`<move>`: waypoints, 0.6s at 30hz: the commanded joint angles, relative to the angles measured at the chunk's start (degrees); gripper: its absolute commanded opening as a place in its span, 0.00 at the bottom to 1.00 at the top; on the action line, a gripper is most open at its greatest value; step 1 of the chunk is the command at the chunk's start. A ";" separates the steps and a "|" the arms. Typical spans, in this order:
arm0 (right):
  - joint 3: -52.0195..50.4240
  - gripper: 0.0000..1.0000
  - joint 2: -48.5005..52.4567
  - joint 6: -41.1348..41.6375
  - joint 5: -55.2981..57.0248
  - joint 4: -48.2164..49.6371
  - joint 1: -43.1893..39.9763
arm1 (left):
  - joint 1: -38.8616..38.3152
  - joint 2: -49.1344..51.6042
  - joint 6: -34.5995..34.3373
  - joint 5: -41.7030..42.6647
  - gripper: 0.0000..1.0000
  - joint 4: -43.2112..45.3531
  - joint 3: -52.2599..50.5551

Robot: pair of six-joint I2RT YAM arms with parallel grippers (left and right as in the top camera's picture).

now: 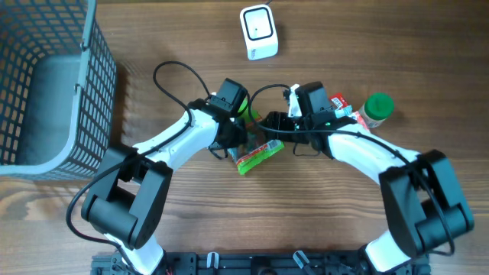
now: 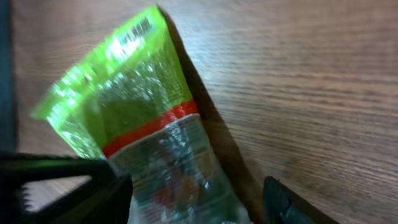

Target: Scan the item barcode

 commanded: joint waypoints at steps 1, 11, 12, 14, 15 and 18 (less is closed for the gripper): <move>-0.04 0.62 2.82 1.29 -7.32 -2.75 0.20 | 0.44 0.33 -0.13 -5.20 0.04 4.50 -0.04; -0.04 0.45 1.99 7.06 -13.00 -16.55 15.98 | 0.81 -0.26 2.69 -5.22 0.04 17.11 0.48; -0.02 0.45 0.66 6.88 -12.96 -16.59 15.91 | 1.44 -1.68 2.69 -5.22 0.04 15.37 1.64; 0.02 0.49 -4.15 2.47 -12.94 -16.44 14.19 | 3.58 -5.84 2.21 -3.19 0.05 9.29 4.52; 0.02 0.55 -6.82 -0.42 -12.63 -15.50 12.85 | 4.59 -7.89 2.21 -0.28 0.06 6.12 5.29; 0.02 0.76 -10.97 -8.81 -10.36 -13.70 5.84 | 5.57 -9.35 -0.87 8.02 0.04 -6.93 5.27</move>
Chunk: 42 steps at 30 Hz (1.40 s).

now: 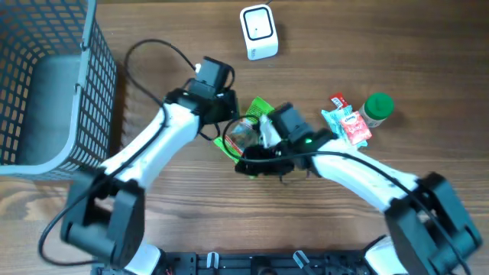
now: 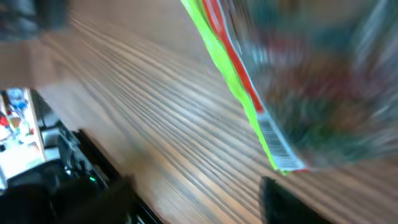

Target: Scan the item barcode

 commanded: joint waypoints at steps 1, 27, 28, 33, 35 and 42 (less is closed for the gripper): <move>0.02 0.77 -2.03 -10.45 2.23 1.40 -7.13 | -0.07 -0.44 -2.10 8.28 0.04 -10.56 0.70; 0.00 0.77 11.26 -14.05 -13.49 7.91 -13.55 | -3.43 14.60 -2.12 8.22 0.05 -8.94 0.70; 0.00 0.77 11.26 -12.83 -13.49 8.31 -12.81 | -3.41 14.60 -2.12 8.22 0.05 -8.85 0.70; -0.07 0.73 11.26 -10.03 -11.69 10.97 -9.64 | -3.41 14.60 -2.12 8.22 0.05 -8.48 0.70; -0.07 0.72 11.26 -10.14 -11.50 11.02 -8.76 | -3.41 14.60 -2.12 8.22 0.05 -8.46 0.70; -1.86 0.38 11.26 -9.94 -9.79 13.51 -6.99 | -3.41 14.60 -2.54 8.22 0.04 -8.07 0.70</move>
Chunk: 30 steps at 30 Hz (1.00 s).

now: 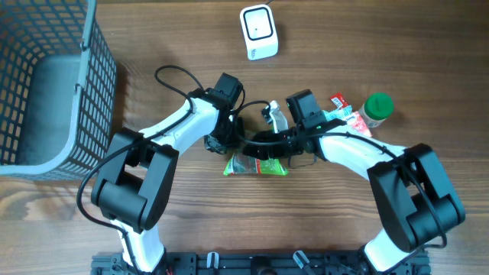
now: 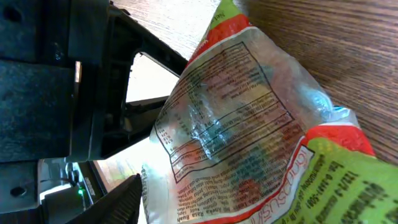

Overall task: Scan the item barcode
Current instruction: 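Lift the Haribo bag with the right gripper and hold it before the scanner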

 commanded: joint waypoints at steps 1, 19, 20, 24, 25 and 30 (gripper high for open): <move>-2.78 0.04 0.66 -0.02 -0.85 3.61 0.83 | -0.42 0.74 -0.79 0.98 0.04 0.66 -0.13; 32.44 0.04 -24.17 -44.00 25.88 -33.33 -5.31 | 20.26 -17.00 11.93 -9.81 1.00 10.01 4.81; 36.00 0.04 -22.56 -45.48 27.02 -34.58 -5.31 | 20.26 -17.00 11.93 -9.81 1.00 10.03 4.81; 43.87 0.04 -15.15 -62.53 34.51 -32.83 -2.56 | 20.26 -17.00 11.93 -9.81 1.00 10.03 4.81; 43.87 0.04 -12.96 -66.62 40.33 -29.33 -0.79 | 20.26 -17.00 11.93 -9.81 1.00 10.01 4.81; 43.87 0.04 -0.02 -79.80 59.52 -9.16 3.80 | 20.26 -17.00 11.93 -9.81 1.00 10.01 4.81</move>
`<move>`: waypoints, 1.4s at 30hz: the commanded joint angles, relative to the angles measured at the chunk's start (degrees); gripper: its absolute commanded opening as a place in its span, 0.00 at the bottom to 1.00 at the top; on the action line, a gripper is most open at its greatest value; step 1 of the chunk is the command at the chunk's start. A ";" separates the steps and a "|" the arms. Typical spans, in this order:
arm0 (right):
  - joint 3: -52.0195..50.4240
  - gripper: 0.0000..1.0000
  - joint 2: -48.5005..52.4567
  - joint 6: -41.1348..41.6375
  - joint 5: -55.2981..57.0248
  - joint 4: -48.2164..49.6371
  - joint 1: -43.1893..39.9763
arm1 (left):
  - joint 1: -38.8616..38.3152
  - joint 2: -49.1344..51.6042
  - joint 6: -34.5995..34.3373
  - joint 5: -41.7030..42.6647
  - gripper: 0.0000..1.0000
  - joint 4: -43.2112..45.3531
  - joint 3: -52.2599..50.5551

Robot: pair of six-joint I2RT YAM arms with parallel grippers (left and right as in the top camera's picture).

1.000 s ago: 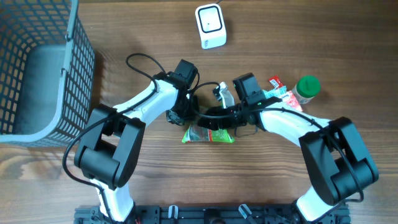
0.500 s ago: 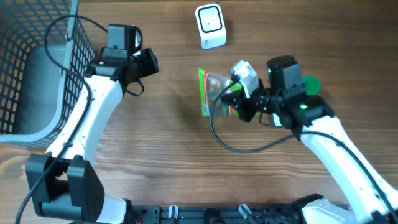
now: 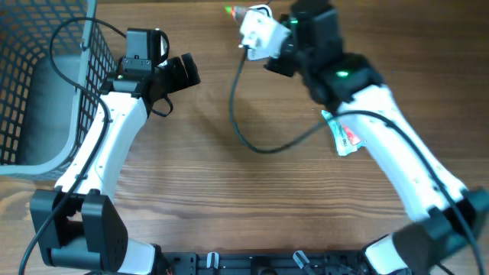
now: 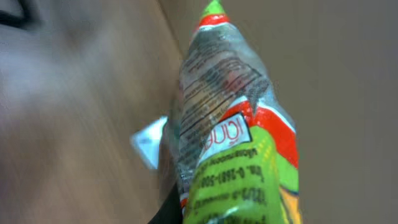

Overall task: Scan the item barcode
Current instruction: 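Lift the Haribo bag with the right gripper and hold it before the scanner, then lower the Haribo bag onto the pile beside the jar and release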

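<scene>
The green and red snack packet (image 4: 231,124) fills the right wrist view with its printed back side up, and my right gripper (image 4: 233,214) is shut on its lower end. Beside it, below, the white scanner (image 4: 149,144) shows as a pale blurred patch on the wood. In the overhead view the right arm is raised at the far middle of the table and covers the scanner. Only the packet's tip (image 3: 233,11) sticks out there. My left gripper (image 3: 182,73) hangs open and empty at the far left, near the basket.
A grey wire basket (image 3: 46,84) stands at the far left. Red and teal sachets (image 3: 345,136) lie at the right, partly under the right arm. A black cable (image 3: 243,126) loops down from the right wrist over the table's middle.
Both grippers were at the packet low over the table's middle. Now the right gripper alone holds it, raised at the far edge over the scanner. The left gripper is open and back by the basket.
First both grippers met at the packet on the table, below the scanner. Then the packet was turned between them, its barcode edge and later its printed back facing the right wrist camera. Now the left gripper has let go and the right holds the packet by the scanner.
</scene>
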 commanded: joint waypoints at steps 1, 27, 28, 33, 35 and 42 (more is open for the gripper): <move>1.46 0.04 8.09 -10.45 14.05 11.13 1.03 | 0.31 0.35 0.92 -0.57 1.00 0.04 -0.02; 1.40 0.04 30.60 13.70 17.62 38.23 0.26 | 0.31 0.35 0.92 -0.57 1.00 0.04 -0.02; 1.44 0.04 30.36 15.39 18.29 38.60 -0.15 | 0.31 0.35 0.92 -0.57 1.00 0.04 -0.02; 1.46 0.04 18.49 22.27 15.65 34.40 -2.40 | 0.31 0.35 0.92 -0.57 1.00 0.04 -0.02; 1.46 0.04 8.98 27.61 11.19 22.86 -3.69 | 0.31 0.35 0.92 -0.57 1.00 0.04 -0.02; -0.76 0.04 -2.01 38.27 -13.77 -40.68 -10.45 | 0.31 0.35 0.92 -0.57 1.00 0.04 -0.02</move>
